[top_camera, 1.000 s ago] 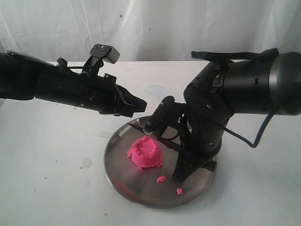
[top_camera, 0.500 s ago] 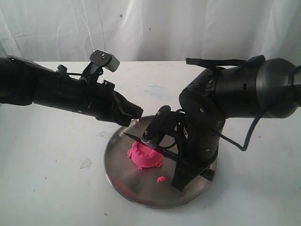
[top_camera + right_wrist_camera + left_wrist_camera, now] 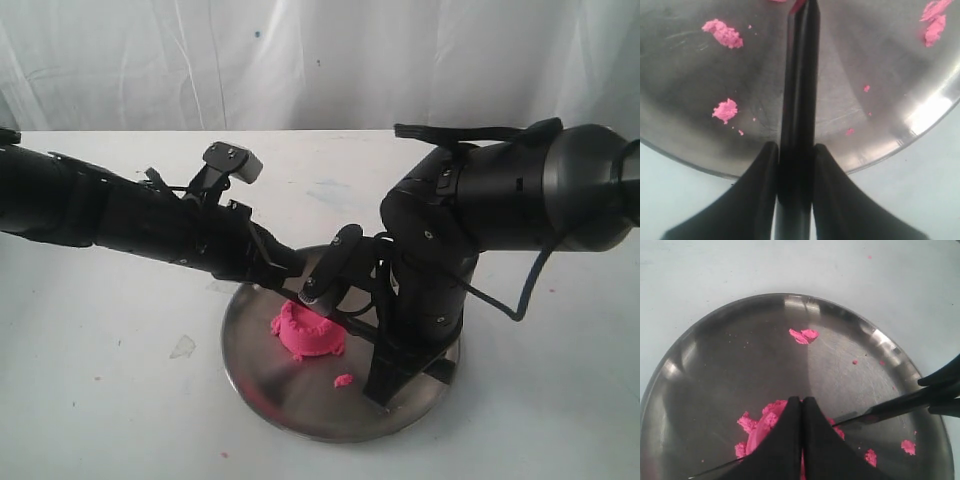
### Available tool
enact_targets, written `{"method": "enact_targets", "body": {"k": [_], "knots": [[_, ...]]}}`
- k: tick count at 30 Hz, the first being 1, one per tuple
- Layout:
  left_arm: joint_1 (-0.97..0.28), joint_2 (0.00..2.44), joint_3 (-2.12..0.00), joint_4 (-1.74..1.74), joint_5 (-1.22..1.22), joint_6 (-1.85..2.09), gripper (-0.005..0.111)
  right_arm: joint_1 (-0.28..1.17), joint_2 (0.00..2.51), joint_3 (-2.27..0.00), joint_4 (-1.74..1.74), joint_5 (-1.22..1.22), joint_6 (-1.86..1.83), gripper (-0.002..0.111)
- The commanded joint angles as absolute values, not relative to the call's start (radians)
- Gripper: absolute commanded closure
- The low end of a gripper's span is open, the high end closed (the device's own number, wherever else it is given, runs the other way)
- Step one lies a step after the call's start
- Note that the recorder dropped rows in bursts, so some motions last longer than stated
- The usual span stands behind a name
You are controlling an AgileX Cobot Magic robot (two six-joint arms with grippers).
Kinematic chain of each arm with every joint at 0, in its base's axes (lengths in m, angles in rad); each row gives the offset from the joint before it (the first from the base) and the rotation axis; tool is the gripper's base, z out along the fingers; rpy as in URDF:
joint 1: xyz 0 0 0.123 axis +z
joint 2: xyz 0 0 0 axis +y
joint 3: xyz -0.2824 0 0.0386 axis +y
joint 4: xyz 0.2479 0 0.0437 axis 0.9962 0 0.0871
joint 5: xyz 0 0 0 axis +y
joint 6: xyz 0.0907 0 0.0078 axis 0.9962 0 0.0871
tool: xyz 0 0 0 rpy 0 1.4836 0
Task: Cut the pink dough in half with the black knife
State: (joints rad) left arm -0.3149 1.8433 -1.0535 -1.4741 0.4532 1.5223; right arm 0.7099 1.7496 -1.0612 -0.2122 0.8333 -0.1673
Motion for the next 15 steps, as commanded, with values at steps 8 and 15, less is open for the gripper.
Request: {"method": "enact_targets", "body": {"k": [8,15], "knots": [[-0.317,1.939,-1.047,-1.480,0.460,1.549,0.107,0.714,1.749,-1.056,-0.206,0.829,-0.176,0.108],[-0.317,1.958,-1.047,-1.480,0.435,1.549,0.107,0.714,1.751,-1.056,-0.206,0.829,-0.176,0.108]]}}
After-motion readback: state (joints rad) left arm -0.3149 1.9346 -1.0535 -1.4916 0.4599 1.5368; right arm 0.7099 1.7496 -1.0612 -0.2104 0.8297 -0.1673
